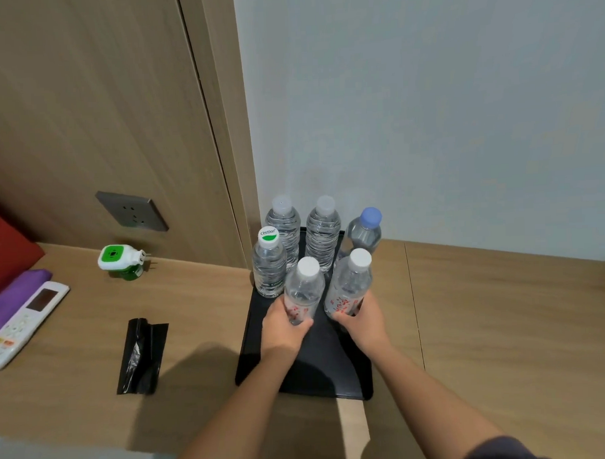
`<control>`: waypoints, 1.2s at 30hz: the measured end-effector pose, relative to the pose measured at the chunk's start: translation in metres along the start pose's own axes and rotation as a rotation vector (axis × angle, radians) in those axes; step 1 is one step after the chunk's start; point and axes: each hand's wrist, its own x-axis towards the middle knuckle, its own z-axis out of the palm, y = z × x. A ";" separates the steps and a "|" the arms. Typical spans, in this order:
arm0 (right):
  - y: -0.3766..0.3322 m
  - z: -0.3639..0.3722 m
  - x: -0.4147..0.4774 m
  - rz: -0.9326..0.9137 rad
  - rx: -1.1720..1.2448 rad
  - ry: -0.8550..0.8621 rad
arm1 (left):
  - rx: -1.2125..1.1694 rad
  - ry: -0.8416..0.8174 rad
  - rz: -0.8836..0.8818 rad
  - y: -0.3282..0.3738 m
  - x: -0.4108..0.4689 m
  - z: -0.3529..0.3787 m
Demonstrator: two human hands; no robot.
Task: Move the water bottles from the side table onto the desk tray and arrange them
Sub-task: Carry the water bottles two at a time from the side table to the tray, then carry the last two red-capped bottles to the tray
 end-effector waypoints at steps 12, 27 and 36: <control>0.003 -0.016 -0.014 -0.103 -0.201 0.082 | 0.150 0.001 0.022 0.001 0.003 0.000; 0.042 -0.093 -0.120 -0.129 -0.992 0.048 | 0.959 -0.014 0.223 0.001 -0.092 -0.008; 0.112 -0.201 -0.229 0.018 -0.960 0.207 | 0.958 -0.092 0.508 0.040 -0.195 0.069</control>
